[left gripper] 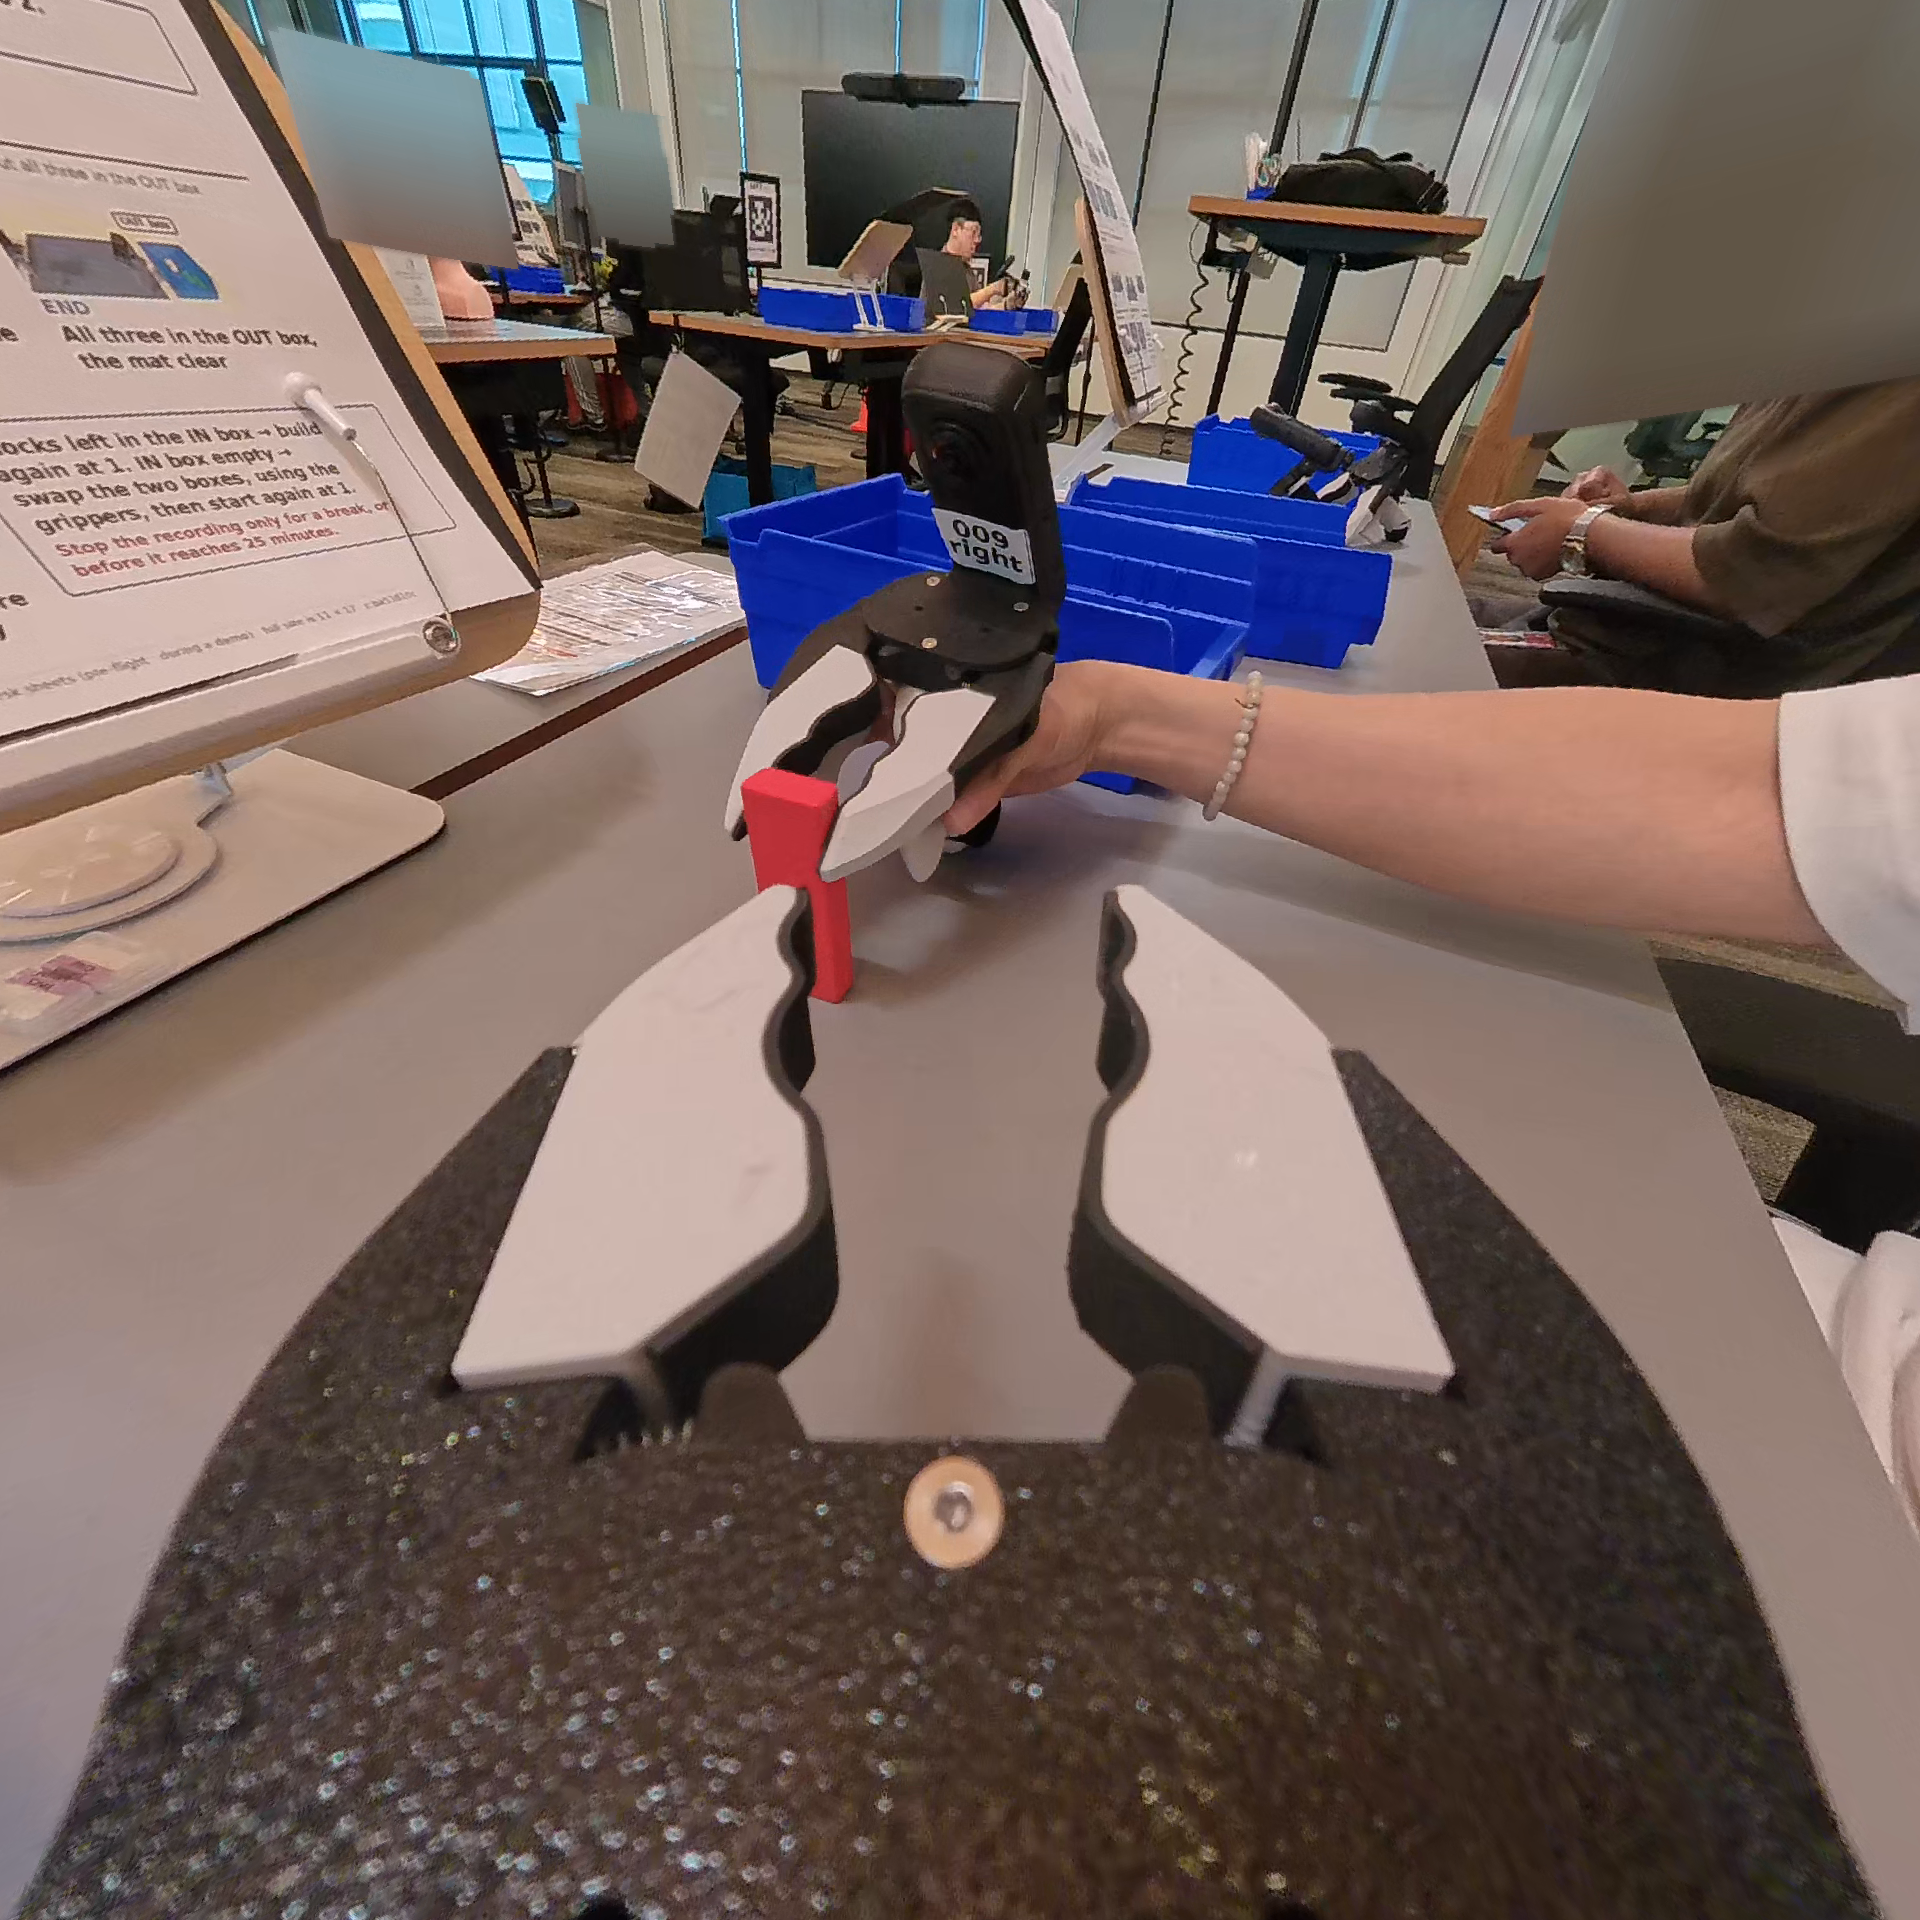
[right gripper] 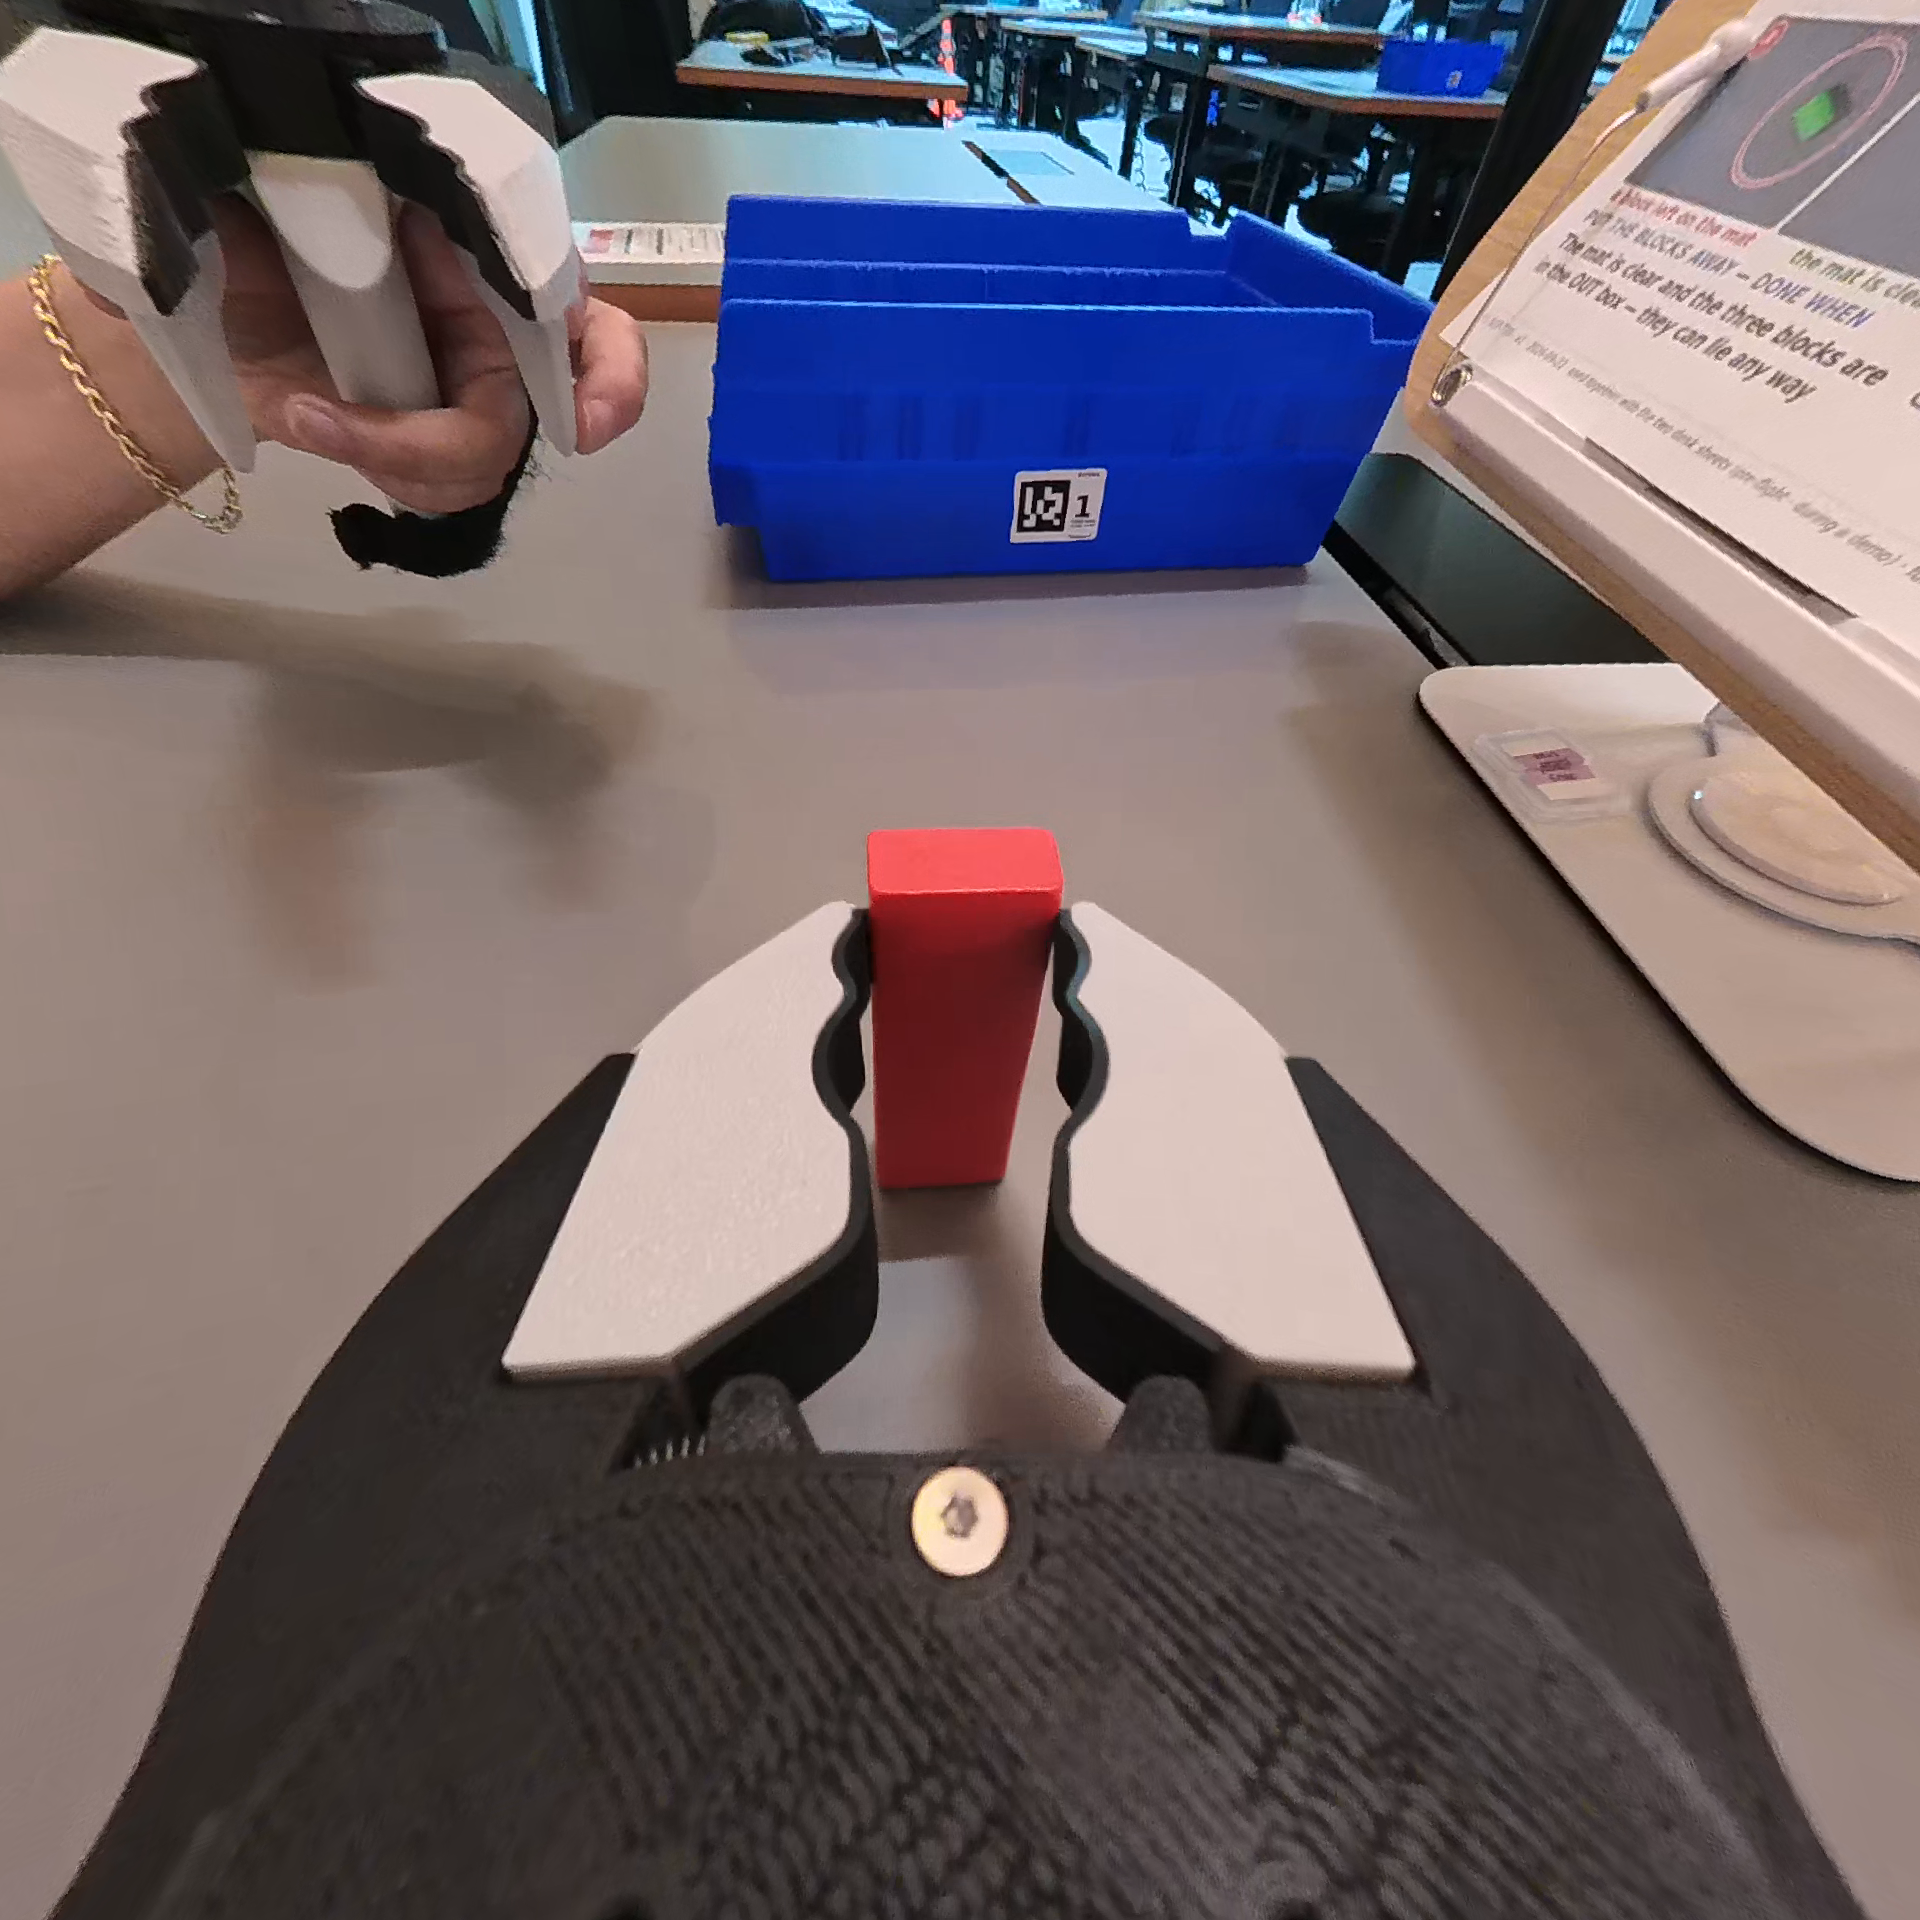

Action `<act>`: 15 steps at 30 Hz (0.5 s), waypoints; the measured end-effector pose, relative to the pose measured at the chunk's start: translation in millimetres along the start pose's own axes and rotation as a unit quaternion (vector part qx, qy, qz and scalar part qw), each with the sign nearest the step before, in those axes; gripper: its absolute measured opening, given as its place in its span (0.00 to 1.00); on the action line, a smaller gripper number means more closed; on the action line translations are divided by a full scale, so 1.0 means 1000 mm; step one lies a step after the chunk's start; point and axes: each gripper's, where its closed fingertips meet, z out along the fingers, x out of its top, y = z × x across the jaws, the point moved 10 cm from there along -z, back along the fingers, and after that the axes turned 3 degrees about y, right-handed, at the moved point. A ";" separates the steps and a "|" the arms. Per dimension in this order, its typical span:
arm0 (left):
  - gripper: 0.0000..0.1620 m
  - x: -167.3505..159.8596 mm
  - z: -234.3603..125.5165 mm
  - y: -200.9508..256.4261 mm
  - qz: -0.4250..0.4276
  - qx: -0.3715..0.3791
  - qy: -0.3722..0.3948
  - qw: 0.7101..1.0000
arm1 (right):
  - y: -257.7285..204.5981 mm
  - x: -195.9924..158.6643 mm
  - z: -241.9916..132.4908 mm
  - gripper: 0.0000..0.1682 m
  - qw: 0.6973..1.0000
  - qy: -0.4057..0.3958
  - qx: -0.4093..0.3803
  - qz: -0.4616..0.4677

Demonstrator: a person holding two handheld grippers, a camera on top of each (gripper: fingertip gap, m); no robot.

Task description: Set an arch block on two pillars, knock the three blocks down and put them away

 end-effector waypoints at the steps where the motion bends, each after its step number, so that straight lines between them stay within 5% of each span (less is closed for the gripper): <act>1: 0.32 0.000 0.000 0.000 0.000 0.000 0.000 1.000 | 0.000 0.000 0.000 0.20 1.000 -0.004 -0.001 0.002; 15: 0.32 0.017 -0.013 0.001 -0.012 -0.006 0.035 0.999 | -0.005 0.021 -0.010 0.41 1.000 0.015 -0.015 0.008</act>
